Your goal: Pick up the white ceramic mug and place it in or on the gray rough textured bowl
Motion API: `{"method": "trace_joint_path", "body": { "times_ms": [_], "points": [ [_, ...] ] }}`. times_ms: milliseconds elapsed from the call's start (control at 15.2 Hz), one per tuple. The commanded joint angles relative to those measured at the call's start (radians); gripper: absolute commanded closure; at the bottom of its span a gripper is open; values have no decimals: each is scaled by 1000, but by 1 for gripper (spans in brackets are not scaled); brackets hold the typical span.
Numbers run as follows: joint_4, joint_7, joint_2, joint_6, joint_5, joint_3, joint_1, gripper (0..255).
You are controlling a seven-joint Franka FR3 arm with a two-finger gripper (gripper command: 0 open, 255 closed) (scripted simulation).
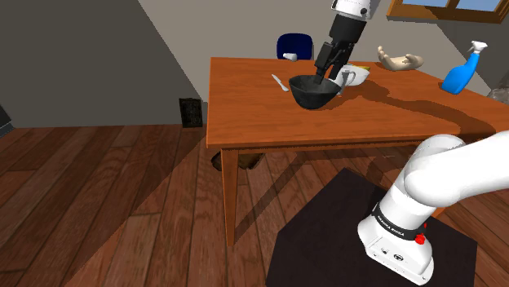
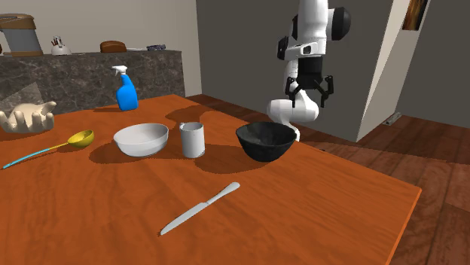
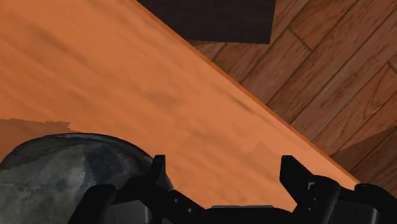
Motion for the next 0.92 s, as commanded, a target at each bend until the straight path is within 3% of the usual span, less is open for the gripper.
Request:
{"method": "trace_joint_path", "body": {
  "times_ms": [0, 858],
  "points": [
    [0, 0, 0, 0, 0, 0, 0, 0],
    [276, -101, 391, -20, -106, -180, -116, 0]
  ]
}}
